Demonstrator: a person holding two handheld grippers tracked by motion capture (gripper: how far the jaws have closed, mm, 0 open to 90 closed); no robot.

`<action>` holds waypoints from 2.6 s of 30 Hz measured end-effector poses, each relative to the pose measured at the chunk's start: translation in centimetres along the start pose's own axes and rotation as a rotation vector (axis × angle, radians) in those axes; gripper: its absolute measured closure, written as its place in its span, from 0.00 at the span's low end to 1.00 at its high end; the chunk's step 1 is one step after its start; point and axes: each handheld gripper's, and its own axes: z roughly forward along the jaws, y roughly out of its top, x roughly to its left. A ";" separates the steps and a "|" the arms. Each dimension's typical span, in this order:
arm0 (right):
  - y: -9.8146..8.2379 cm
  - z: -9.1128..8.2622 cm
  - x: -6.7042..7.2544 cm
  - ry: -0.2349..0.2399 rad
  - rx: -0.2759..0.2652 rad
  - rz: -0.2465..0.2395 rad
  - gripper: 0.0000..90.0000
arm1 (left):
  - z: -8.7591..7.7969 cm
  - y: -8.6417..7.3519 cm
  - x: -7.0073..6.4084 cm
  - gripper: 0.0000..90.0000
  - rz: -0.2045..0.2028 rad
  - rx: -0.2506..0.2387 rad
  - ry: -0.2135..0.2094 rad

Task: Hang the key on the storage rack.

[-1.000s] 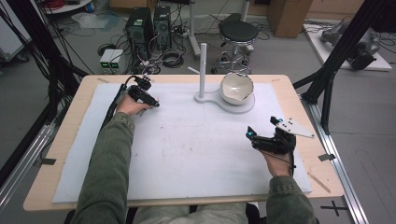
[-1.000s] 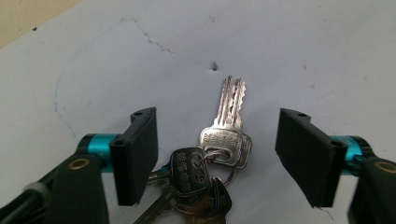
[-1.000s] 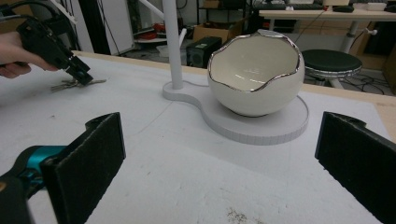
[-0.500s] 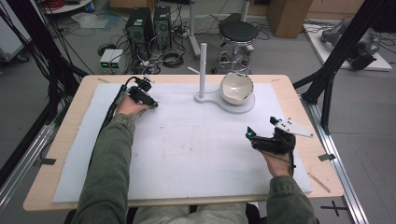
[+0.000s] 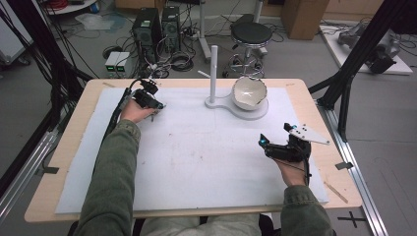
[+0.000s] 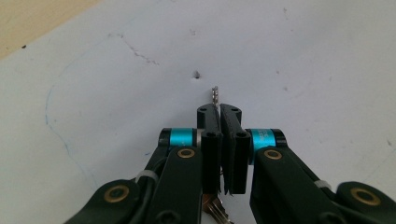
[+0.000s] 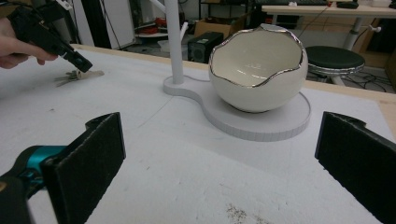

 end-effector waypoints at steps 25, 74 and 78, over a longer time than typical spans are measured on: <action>0.0 0.0 0.0 0.003 0.004 0.003 0.01 | -1.9 -0.4 -0.1 0.97 0.029 -0.049 0.000; 0.2 0.1 -0.5 0.027 -0.024 0.033 0.02 | -14.4 3.1 -4.2 0.97 0.062 -0.403 -0.068; 0.2 0.1 -0.6 0.028 -0.024 0.039 0.02 | -15.1 3.8 -4.8 0.97 0.083 -0.411 -0.057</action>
